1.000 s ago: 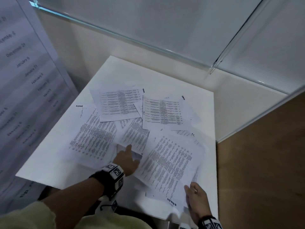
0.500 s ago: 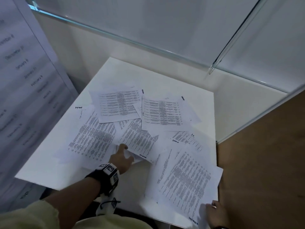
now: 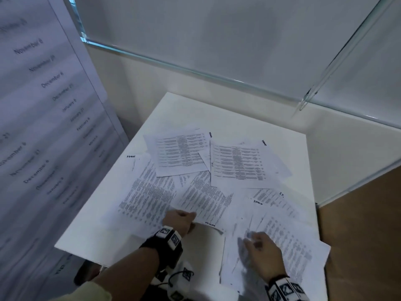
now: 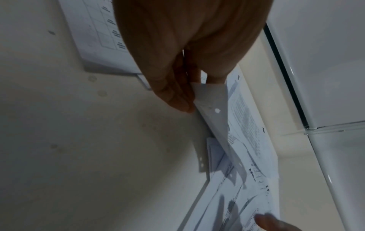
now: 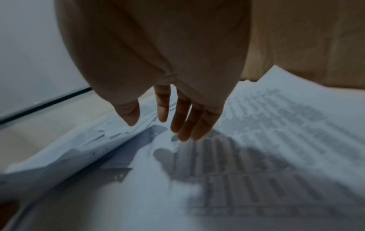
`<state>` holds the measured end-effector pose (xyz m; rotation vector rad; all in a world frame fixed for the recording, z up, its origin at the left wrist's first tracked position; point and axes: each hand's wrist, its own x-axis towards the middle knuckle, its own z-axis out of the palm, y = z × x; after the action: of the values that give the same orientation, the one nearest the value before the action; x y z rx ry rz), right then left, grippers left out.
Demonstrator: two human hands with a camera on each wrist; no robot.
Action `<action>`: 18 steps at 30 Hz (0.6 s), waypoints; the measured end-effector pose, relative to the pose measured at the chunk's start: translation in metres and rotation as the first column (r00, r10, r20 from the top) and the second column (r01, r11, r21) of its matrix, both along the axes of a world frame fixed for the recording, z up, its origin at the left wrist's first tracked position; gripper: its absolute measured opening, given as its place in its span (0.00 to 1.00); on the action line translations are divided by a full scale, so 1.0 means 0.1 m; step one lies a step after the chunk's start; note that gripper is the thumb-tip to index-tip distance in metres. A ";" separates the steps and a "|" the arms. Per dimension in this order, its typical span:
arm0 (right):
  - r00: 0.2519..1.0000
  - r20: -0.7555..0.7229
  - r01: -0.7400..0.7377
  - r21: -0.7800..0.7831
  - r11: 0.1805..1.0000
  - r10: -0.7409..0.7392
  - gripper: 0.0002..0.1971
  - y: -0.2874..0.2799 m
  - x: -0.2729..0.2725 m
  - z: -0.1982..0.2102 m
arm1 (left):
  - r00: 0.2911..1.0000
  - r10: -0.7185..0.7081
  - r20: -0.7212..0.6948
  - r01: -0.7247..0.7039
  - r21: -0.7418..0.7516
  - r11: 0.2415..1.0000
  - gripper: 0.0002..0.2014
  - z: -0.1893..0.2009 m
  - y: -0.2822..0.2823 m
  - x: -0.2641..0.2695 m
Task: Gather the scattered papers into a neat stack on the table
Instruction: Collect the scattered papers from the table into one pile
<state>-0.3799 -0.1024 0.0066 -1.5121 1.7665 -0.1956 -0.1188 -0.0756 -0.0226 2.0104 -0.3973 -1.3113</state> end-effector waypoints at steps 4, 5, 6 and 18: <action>0.970 0.189 0.125 0.159 0.979 -0.155 0.20 -0.03 0.49 0.13 | 0.998 0.032 0.062 -0.037 0.072 0.997 0.11 0.05 0.22 0.32; 0.958 0.205 0.157 0.220 0.963 -0.202 0.24 -0.04 0.58 0.14 | 0.997 0.038 0.060 -0.042 0.076 0.996 0.10 0.04 0.29 0.40; 0.949 0.223 0.168 0.239 0.956 -0.222 0.29 -0.04 0.66 0.16 | 0.998 0.046 0.040 -0.049 0.072 0.996 0.11 0.03 0.36 0.47; 0.935 0.149 0.216 0.478 0.851 -0.321 0.40 0.18 1.12 -0.35 | 0.930 -0.346 -0.123 0.338 -0.079 0.938 0.47 0.10 0.91 1.14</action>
<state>-0.2682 -0.0847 -0.0284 -0.8664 1.6877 -0.0771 -0.0053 0.0153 -0.0127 1.8460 -0.7390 -1.6179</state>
